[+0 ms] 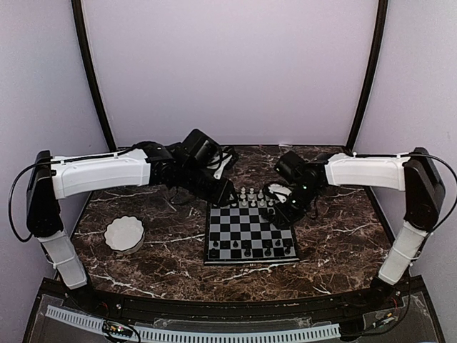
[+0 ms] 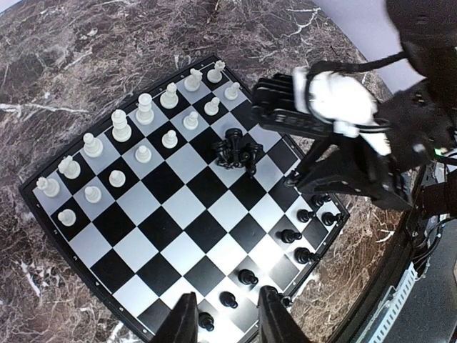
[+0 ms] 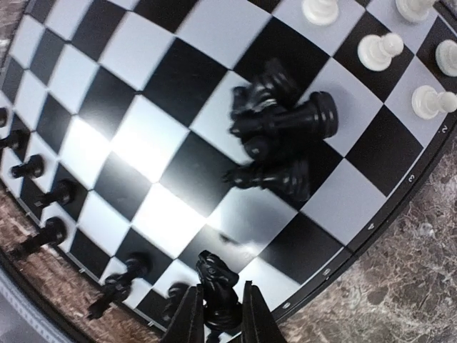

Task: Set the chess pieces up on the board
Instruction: Pick up the knight from the chessboard, then pass from the right arm to the left

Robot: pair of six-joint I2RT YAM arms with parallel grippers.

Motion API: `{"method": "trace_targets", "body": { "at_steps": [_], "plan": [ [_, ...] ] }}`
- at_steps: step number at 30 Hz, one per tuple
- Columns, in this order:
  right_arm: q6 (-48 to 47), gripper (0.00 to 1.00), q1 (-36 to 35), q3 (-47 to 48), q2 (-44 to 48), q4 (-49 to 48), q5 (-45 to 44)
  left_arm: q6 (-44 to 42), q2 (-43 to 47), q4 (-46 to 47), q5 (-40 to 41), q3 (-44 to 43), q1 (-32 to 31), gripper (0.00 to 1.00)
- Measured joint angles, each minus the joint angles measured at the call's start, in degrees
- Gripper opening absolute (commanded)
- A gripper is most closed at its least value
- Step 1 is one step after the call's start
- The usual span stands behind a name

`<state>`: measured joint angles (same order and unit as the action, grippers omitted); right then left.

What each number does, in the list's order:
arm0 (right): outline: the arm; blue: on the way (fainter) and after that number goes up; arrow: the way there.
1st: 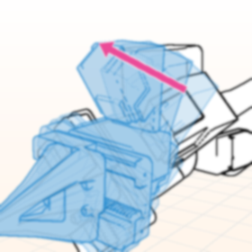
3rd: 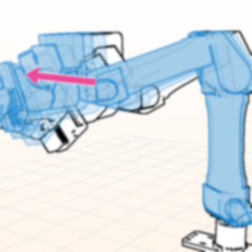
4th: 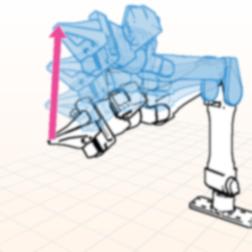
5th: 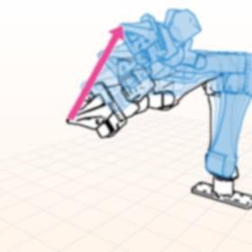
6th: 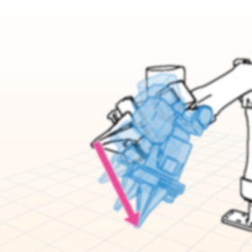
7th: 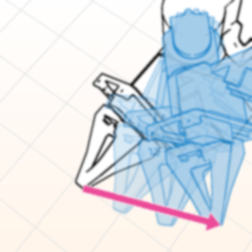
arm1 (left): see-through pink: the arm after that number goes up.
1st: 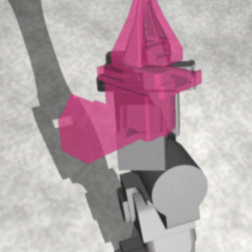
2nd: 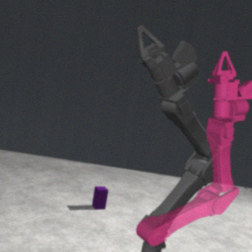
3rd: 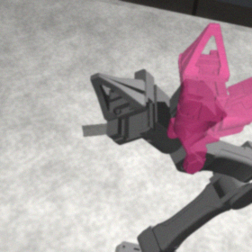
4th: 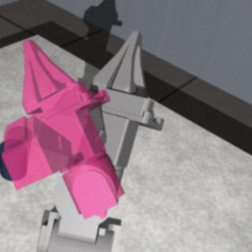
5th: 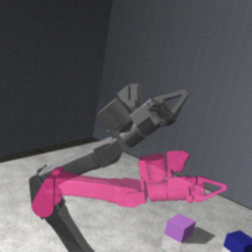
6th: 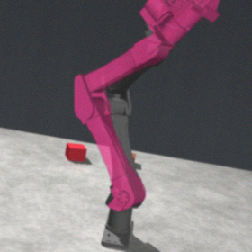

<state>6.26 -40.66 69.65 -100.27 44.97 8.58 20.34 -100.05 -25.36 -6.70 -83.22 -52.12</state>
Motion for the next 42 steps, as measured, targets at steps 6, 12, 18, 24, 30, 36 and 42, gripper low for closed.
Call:
{"method": "trace_targets", "body": {
  "at_steps": [6, 12, 18, 24, 30, 36, 42],
  "plan": [
    [-1.1, 0.08, -3.0, 0.1, 6.7, -1.6, 3.9, 3.0, -3.0, 1.6, -9.1, -0.3, 3.4, 0.32],
    [-3.0, 0.08, -7.2, 4.8, 6.9, -4.0, 4.7, 6.6, -6.6, 5.8, -20.9, -0.4, 5.8, 0.32],
    [-3.8, 0.09, -8.7, 7.6, 6.9, -6.9, 4.7, 11.7, -7.3, 15.1, -33.4, 2.4, 7.7, 0.31],
    [-3.9, 0.09, -8.7, 7.7, 6.9, -7.8, 4.3, 17.9, -7.3, 24.4, -42.1, 8.0, 9.8, 0.28],
    [-3.8, 0.09, -8.8, 7.7, 7.1, -8.7, 3.8, 20.7, -7.4, 28.0, -45.2, 8.6, 10.2, 0.24],
    [-3.8, 0.1, -8.9, 7.7, 7.1, -8.8, 3.6, 22.2, -7.8, 30.1, -46.6, 8.7, 10.2, 0.12],
    [-3.8, 0.18, -8.9, 8.4, 7.2, -8.3, 3.6, 23.0, -8.0, 32.0, -47.8, 9.2, 10.5, 0.0]
  ]
}}
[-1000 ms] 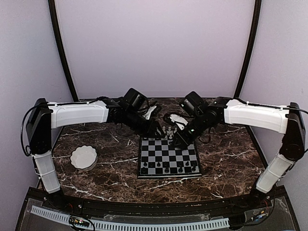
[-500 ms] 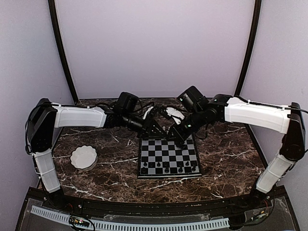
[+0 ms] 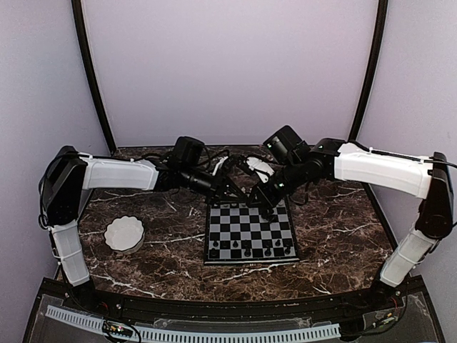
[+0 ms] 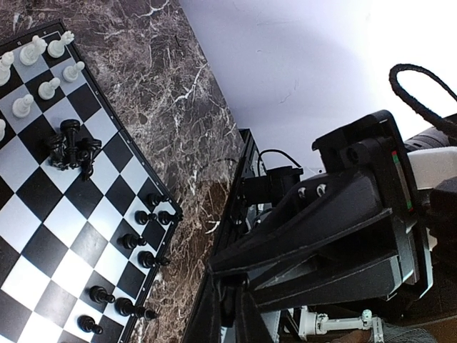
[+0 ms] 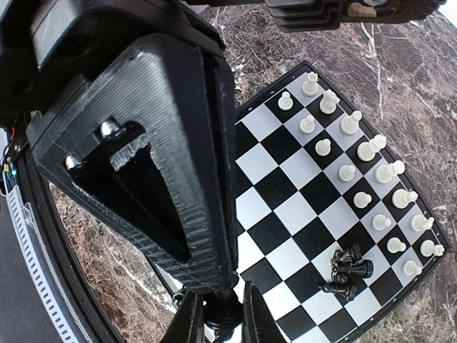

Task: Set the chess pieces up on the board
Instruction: Pass from the right arm to the left, then place the knight at g8.

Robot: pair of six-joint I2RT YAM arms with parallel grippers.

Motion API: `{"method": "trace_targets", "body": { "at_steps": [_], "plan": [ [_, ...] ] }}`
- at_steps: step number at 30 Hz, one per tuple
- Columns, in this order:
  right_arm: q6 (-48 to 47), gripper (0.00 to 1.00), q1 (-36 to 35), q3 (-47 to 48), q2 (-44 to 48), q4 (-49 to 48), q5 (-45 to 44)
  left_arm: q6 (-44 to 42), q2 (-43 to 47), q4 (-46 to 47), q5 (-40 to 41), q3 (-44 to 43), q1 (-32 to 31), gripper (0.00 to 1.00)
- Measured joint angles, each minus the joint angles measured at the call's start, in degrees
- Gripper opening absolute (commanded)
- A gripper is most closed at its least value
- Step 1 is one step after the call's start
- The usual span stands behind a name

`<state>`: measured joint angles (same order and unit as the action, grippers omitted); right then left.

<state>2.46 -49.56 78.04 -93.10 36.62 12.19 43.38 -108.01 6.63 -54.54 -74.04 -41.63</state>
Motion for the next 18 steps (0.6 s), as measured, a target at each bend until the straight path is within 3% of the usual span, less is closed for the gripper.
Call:
{"method": "trace_targets", "body": {
  "at_steps": [4, 8, 13, 18],
  "plan": [
    [0.7, 0.31, 0.0, 0.3, 0.1, 0.5, -0.2, -1.2, 0.0, -0.4, 0.0, -0.1, 0.1, 0.0],
    [3.5, 0.39, 0.1, -2.3, 4.0, -1.1, -1.0, -6.8, 0.7, -8.6, 4.3, -2.2, -0.1, 0.0],
    [8.9, 0.42, 2.5, -12.9, 15.9, -4.6, -0.3, -15.4, 7.3, -20.8, 13.4, -2.3, -0.5, 0.0],
    [12.8, 0.42, 4.8, -18.8, 17.4, -5.7, -1.6, -25.3, 15.2, -30.9, 26.5, -2.6, -5.0, 0.0]
  ]
}}
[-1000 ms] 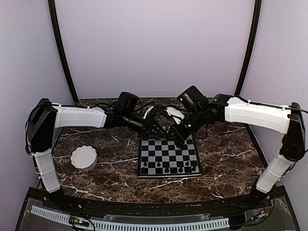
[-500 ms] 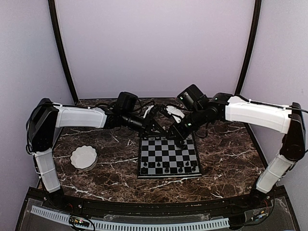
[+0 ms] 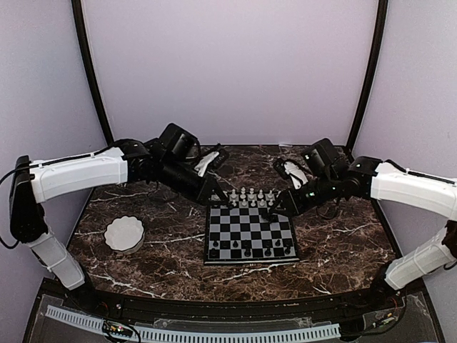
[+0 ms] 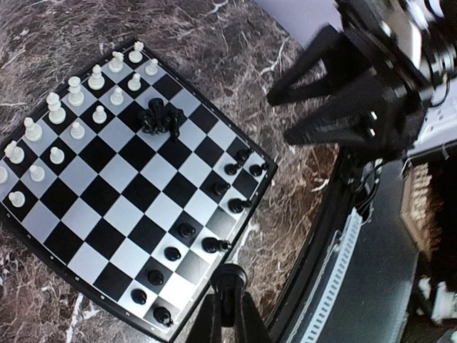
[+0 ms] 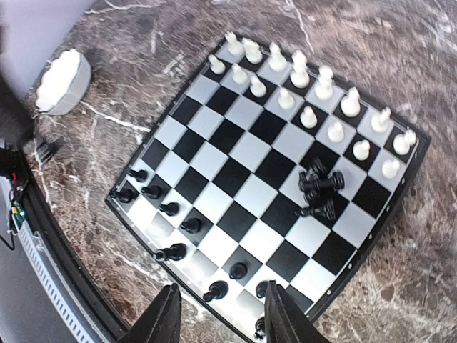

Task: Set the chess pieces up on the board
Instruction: Place the knight at g8.

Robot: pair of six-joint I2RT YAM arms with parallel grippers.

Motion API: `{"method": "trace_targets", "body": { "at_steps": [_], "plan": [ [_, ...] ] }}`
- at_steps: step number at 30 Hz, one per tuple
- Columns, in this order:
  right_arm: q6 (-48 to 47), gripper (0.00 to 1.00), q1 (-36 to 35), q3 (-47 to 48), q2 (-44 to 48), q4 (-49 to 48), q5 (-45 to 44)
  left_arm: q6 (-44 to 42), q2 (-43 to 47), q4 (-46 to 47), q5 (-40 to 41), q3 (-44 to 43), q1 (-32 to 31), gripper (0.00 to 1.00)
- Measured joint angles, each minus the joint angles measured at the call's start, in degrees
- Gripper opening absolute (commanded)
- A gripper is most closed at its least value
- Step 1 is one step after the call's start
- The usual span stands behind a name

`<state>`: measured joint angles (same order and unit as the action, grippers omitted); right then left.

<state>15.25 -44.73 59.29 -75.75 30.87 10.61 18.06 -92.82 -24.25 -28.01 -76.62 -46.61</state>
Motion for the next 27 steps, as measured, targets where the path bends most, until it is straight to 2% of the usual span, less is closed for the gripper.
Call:
{"method": "trace_targets", "body": {
  "at_steps": [6, 11, 18, 27],
  "plan": [
    [1.9, 0.42, 0.5, -0.7, -2.0, -0.6, -1.8, -9.5, 0.3, -9.4, 15.3, -0.8, -12.7, 0.0],
    [2.4, 0.42, 0.6, -0.7, -3.8, -0.9, -2.6, -12.4, -3.3, -13.0, 24.9, -0.9, -15.5, 0.0],
    [2.7, 0.42, 0.6, -0.7, -3.8, -1.1, -2.9, -12.7, -8.3, -13.6, 30.3, -0.9, -16.7, 0.0],
    [2.9, 0.42, 0.6, -0.7, -3.8, -1.2, -3.0, -12.7, -10.8, -13.6, 32.0, -1.3, -17.9, 0.0]
  ]
}}
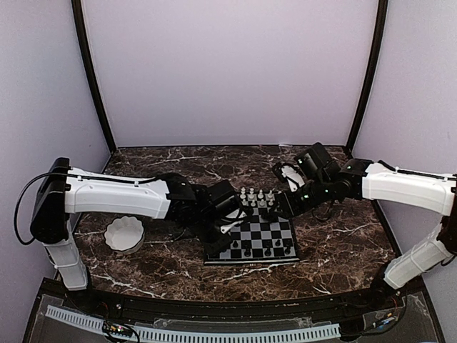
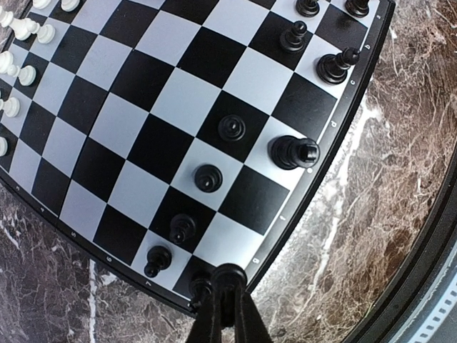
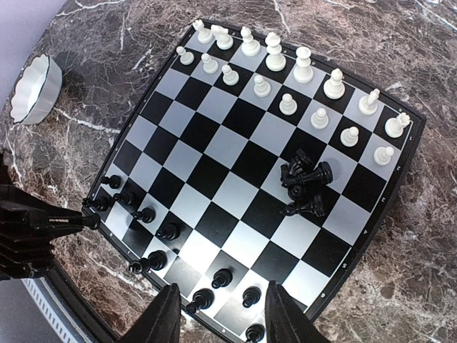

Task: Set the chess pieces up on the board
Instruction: Place the knight at g8.

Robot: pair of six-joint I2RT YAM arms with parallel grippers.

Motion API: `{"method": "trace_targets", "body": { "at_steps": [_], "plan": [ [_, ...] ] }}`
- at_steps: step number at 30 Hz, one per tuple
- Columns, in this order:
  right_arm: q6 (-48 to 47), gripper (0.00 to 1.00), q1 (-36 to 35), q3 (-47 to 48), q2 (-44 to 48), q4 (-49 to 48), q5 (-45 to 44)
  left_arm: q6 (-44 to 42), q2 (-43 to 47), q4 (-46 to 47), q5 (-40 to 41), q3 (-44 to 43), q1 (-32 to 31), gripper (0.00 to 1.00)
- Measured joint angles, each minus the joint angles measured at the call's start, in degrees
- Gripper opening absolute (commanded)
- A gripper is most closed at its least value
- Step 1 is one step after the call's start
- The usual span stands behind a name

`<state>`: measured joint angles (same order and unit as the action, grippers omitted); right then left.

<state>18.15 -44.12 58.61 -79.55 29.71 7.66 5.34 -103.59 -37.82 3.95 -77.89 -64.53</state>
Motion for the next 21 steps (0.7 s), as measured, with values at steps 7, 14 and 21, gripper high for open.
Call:
{"method": "trace_targets", "body": {
  "at_steps": [7, 14, 21],
  "plan": [
    [0.0, 0.42, 0.0, 0.0, 0.0, 0.0, 0.0, 0.3, -1.5, 0.0, -0.3, 0.0, 0.0, 0.0],
    [0.0, 0.42, 0.0, 0.0, 0.0, 0.0, 0.0, 0.9, -2.5, 0.4, -0.8, 0.0, 0.0, 0.0],
    [-0.1, 0.42, 0.0, 0.0, 0.0, 0.1, 0.0, 1.3, -3.6, 0.7, -1.5, -0.6, 0.0, 0.0]
  ]
}}
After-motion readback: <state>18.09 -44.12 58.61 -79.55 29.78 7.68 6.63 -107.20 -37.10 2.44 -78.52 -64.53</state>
